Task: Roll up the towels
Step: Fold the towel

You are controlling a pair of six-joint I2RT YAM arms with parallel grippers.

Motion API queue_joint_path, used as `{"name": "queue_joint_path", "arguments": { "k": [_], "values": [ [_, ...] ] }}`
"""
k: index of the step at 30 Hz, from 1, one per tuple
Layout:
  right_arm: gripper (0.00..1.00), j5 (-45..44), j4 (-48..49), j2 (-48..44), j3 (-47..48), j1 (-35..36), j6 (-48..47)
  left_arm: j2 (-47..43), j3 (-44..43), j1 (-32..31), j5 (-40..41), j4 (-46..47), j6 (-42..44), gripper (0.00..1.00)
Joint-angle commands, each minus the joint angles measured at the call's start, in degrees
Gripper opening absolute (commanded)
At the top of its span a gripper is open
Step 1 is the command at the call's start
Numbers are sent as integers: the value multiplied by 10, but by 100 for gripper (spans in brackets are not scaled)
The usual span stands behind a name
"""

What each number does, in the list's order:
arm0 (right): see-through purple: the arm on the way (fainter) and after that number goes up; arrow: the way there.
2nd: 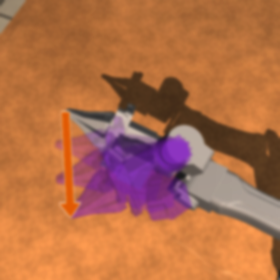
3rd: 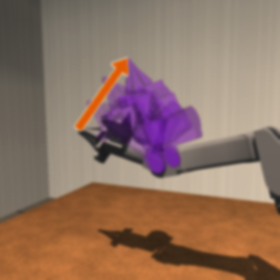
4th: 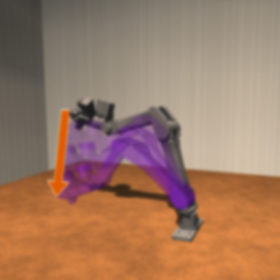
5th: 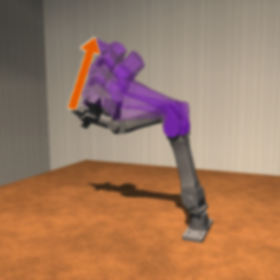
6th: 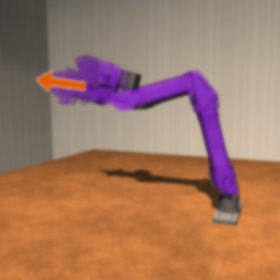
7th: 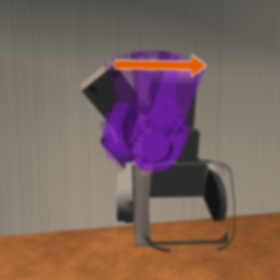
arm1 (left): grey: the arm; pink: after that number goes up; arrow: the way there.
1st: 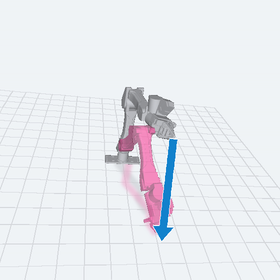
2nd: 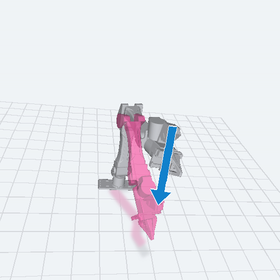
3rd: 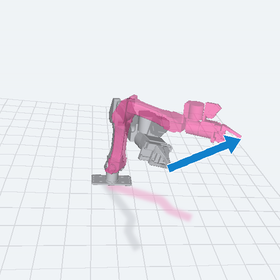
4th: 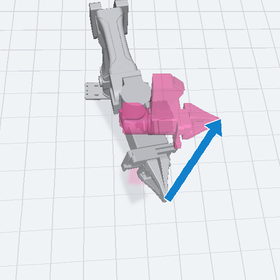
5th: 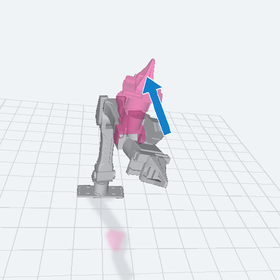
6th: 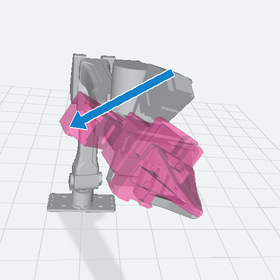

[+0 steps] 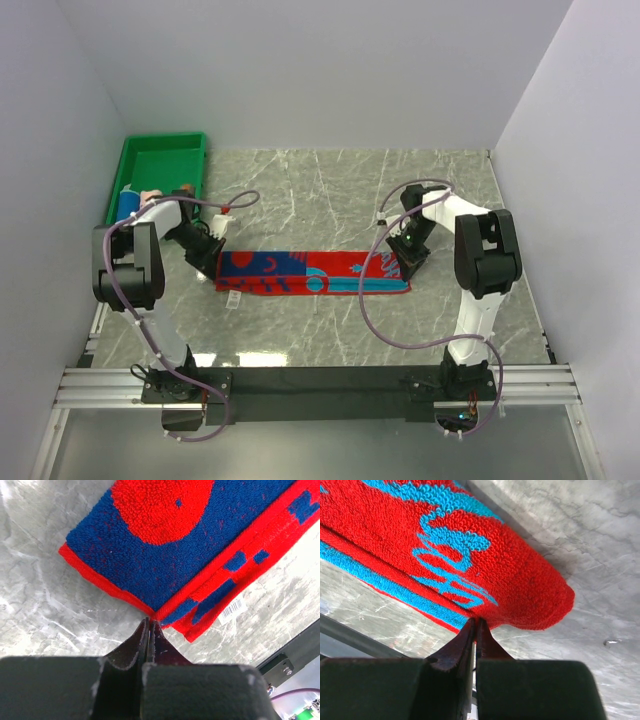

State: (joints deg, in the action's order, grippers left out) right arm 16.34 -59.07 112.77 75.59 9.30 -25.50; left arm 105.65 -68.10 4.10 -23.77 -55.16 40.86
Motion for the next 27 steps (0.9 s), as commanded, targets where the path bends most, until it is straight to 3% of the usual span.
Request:
{"name": "queue_joint_path", "arguments": {
  "k": [1, 7, 17, 19, 20, 21, 23, 27],
  "values": [
    [0, -13, 2, -19, 24, 1, 2, -16, -31, 0, 7, -12, 4, 1],
    [0, -7, -32, -62, 25, 0, -9, -40, -63, 8, 6, -62, 34, 0],
    [0, -15, 3, -54, -23, 6, -1, -38, -9, 6, 11, -46, 41, 1],
    [11, -17, 4, -50, -23, 5, 0, -38, -5, 5, 8, -45, 41, 6],
    [28, -19, 3, -50, -21, 5, 1, -40, -5, 5, 6, -54, 43, 13],
    [35, -21, 1, -55, -19, 6, 1, -40, -12, 6, -8, -61, 48, 26],
    [54, -20, -11, -68, -4, 5, -2, -55, -20, 6, -22, -82, 66, 33],
    [56, 10, -47, -94, 51, -4, -3, -78, -56, 13, -47, -123, 80, 42]
  ]
}}
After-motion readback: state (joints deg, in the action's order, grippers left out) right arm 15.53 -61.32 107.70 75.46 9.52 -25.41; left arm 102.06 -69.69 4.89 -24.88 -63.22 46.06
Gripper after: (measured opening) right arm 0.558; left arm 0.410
